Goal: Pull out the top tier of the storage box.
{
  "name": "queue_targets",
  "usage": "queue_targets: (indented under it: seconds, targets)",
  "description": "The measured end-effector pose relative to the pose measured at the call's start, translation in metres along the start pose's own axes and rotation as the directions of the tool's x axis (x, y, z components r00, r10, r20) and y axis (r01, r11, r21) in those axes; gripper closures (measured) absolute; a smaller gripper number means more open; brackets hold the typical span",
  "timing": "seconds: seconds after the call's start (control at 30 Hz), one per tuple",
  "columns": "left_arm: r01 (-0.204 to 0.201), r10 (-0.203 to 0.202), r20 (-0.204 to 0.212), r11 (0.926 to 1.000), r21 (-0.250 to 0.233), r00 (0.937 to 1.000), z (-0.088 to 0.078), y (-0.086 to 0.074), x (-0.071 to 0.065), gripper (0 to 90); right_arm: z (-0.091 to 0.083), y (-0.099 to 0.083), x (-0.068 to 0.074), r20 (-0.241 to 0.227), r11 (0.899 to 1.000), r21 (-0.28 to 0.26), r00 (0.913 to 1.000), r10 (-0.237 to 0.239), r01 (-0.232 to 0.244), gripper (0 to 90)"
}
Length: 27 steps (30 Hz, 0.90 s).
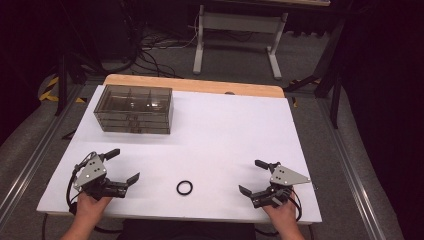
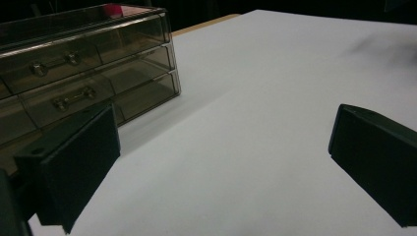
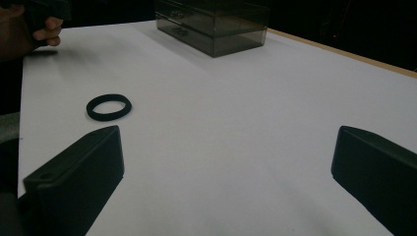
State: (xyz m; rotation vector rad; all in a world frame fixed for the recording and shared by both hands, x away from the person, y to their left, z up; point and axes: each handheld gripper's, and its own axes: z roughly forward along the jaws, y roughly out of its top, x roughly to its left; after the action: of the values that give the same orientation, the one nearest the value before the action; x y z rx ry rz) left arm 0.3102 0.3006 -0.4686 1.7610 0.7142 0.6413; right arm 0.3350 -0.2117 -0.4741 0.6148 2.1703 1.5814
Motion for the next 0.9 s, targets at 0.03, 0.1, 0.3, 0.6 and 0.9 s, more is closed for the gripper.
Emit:
queue_targets:
  seconds: [0.03, 0.1, 0.3, 0.6, 0.9]
  targets:
    - [-0.002, 0.002, 0.006, 1.0, 0.0, 1.0, -0.0006, 0.0002, 0.0011, 0.1, 0.0001, -0.0001, -0.0003, 0.003, 1.0, 0.003, 1.0, 0.002, -0.002, 0.0]
    - [-0.005, 0.005, 0.009, 1.0, -0.006, 0.9999, -0.0012, 0.0004, 0.0019, 0.1, 0.0009, -0.0003, -0.001, 0.01, 1.0, 0.009, 1.0, 0.002, -0.002, 0.0]
    - [-0.026, 0.026, -0.007, 0.9996, -0.006, 0.9996, -0.0032, 0.0014, 0.0032, 0.1, 0.0017, 0.0001, -0.002, 0.021, 1.0, 0.011, 0.9998, 0.002, -0.003, 0.0]
    - [0.0, 0.0, 0.013, 0.9999, -0.017, 0.9999, -0.0017, 0.0034, 0.0052, 0.2, 0.0045, -0.0024, -0.0043, 0.008, 0.999, 0.035, 0.9998, 0.017, -0.017, 0.0]
    - [0.003, -0.002, 0.042, 0.9999, -0.014, 0.9991, -0.0001, 0.0078, 0.0057, 0.2, 0.0042, -0.004, -0.0072, 0.008, 0.999, 0.03, 0.999, 0.044, -0.044, 0.0]
